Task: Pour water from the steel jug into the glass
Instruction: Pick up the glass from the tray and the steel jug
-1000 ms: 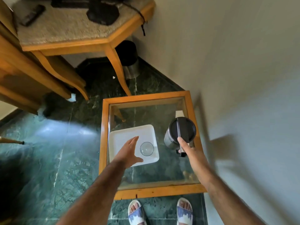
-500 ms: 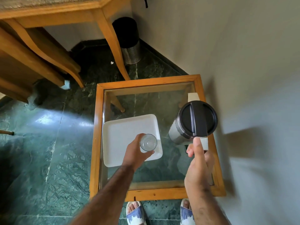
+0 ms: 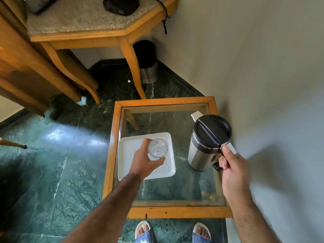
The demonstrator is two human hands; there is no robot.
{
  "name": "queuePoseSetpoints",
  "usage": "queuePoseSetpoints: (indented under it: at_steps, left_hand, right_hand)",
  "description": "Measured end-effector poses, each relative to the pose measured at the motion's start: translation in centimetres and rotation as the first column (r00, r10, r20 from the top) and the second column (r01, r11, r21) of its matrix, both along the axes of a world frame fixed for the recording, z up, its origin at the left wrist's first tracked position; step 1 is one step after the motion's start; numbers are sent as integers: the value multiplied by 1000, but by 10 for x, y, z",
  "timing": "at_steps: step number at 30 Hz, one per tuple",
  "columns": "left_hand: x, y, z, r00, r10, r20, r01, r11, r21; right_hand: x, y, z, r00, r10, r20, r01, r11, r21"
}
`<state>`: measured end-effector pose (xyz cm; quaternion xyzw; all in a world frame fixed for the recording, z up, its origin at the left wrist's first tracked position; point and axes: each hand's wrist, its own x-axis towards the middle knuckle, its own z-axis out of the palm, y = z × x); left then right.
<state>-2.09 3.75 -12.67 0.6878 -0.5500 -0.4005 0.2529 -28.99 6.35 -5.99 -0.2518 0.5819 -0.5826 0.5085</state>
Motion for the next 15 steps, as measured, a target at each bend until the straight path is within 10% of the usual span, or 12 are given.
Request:
queuePoseSetpoints:
  at_steps: [15]
  left_hand:
    - [-3,-7,223,993,-29,-118,1,973,-231]
  right_hand:
    - [-9,-24,213,999,-26,26,30,986,-165]
